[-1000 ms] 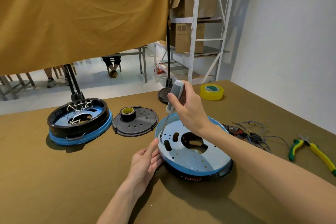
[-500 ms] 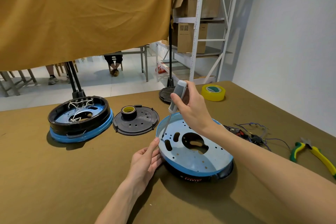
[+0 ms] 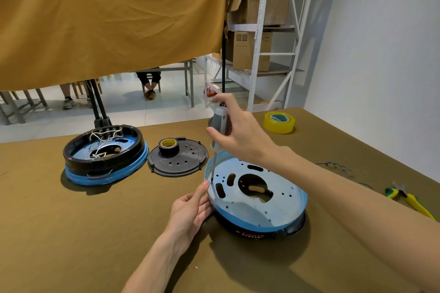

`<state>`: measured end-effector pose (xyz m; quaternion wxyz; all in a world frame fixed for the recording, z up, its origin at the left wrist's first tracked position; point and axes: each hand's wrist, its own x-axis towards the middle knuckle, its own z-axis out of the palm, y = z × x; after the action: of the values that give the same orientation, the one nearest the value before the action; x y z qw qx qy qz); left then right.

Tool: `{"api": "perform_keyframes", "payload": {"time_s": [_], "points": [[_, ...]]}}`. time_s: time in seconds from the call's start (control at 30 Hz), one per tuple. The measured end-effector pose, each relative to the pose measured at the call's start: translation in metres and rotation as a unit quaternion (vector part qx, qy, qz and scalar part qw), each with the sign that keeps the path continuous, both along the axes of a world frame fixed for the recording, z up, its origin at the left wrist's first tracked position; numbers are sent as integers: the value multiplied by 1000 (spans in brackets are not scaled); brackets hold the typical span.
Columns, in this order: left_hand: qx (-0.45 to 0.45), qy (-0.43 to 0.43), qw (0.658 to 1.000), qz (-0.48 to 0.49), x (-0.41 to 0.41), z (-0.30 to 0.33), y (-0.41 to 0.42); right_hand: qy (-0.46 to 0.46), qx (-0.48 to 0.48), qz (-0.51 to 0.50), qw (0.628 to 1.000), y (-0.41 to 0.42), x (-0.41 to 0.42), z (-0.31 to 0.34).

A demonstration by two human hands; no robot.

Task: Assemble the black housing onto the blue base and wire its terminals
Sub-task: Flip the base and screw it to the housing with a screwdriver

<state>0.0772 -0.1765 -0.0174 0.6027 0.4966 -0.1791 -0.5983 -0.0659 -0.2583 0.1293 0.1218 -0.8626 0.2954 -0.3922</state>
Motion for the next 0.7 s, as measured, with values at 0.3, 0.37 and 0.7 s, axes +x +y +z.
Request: {"api": "perform_keyframes", "payload": {"time_s": [0.3, 0.37, 0.7], "points": [[-1, -14, 1000, 14, -5, 2, 2, 232, -40, -100, 967, -3, 10, 49], [-1, -10, 1000, 16, -5, 4, 2, 278, -93, -151, 944, -3, 11, 48], [7, -25, 999, 21, -7, 4, 2, 340, 35, -84, 936, -3, 15, 59]]}}
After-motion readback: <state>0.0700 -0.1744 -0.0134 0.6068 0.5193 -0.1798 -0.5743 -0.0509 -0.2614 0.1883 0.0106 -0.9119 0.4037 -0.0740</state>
